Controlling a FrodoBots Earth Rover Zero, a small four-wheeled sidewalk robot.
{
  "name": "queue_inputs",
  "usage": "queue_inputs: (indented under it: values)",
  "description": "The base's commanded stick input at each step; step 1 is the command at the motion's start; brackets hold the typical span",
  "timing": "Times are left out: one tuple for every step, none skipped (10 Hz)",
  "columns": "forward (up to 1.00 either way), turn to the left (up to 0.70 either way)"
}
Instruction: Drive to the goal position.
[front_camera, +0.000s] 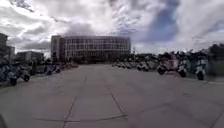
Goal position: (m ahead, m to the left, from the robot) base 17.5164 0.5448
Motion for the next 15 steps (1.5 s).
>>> queue_inputs:
  values:
    - [0.7,0.01]
    - [0.7,0.01]
    - [0.7,0.01]
    - [0.7,0.01]
    - [0.7,0.01]
    - [0.7,0.01]
    - [0.7,0.01]
    - [0.7,0.01]
    - [0.7,0.01]
    - [0.7,0.01]
    - [0.7,0.01]
    - [0.7,0.01]
    - [0.7,0.01]
    - [0.7,0.01]
    - [0.7,0.01]
